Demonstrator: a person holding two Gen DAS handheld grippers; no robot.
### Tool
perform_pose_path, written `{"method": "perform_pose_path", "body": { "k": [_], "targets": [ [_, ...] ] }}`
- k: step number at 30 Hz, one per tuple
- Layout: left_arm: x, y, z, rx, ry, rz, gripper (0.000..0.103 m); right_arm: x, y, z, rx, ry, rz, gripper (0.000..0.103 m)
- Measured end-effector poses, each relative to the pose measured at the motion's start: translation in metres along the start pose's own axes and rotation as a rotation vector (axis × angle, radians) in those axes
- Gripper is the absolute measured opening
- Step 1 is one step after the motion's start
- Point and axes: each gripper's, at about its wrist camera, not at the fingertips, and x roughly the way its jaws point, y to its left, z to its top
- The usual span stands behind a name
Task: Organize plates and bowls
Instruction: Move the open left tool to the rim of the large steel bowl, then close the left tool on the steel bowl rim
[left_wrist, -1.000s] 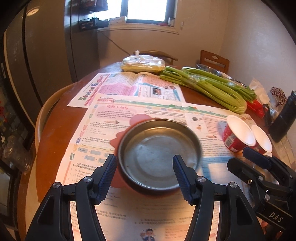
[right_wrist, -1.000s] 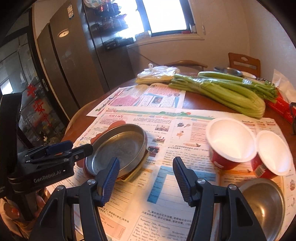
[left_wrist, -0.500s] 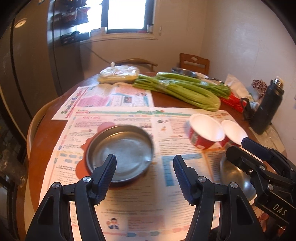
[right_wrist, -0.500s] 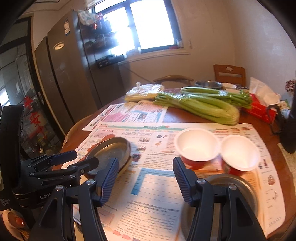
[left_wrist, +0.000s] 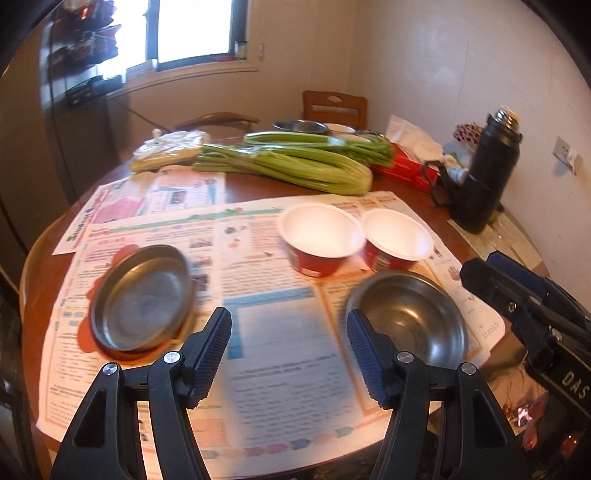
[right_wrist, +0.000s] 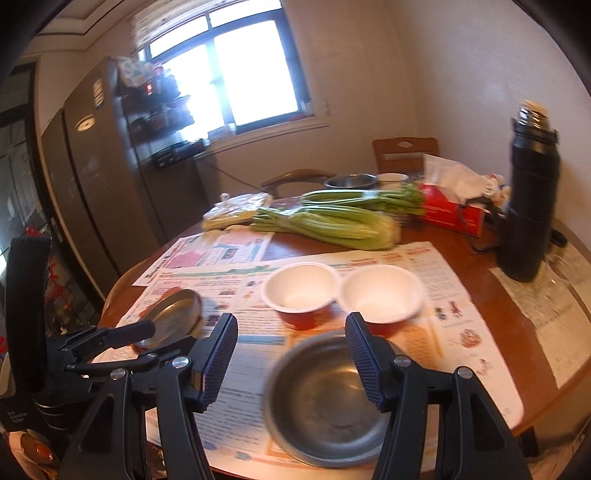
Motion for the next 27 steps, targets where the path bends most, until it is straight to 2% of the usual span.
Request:
{"method": "perform_pose_path", "body": {
  "k": [9, 27],
  "targets": [
    [0.013, -0.028, -0.002, 0.031, 0.016, -0.018, 0.067, -0.007, -0.047, -0.018, 0.06, 0.025, -0.05, 0.06],
    [0.063, -0.05, -0.009, 0.052, 0.118, -0.033, 0.067, 0.027, -0.077, -0.046, 0.057, 0.136, -0.089, 0.06]
  ]
}}
